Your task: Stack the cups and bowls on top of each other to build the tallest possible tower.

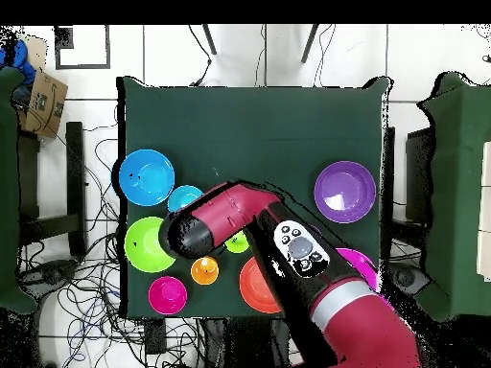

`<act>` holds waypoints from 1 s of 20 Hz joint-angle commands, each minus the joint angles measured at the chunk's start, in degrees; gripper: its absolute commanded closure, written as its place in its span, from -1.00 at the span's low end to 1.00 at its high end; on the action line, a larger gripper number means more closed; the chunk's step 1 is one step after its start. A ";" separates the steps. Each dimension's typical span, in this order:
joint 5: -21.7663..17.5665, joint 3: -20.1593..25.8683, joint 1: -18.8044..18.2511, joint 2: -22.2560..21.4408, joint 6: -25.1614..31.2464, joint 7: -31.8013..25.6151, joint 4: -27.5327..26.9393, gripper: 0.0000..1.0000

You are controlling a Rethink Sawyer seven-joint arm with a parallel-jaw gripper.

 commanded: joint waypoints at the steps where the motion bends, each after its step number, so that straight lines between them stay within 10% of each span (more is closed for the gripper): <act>1: -5.51 -0.10 1.37 0.20 -1.10 -8.03 5.43 -1.00; 20: -1.25 2.81 3.84 -7.08 -5.31 -1.74 15.48 -1.00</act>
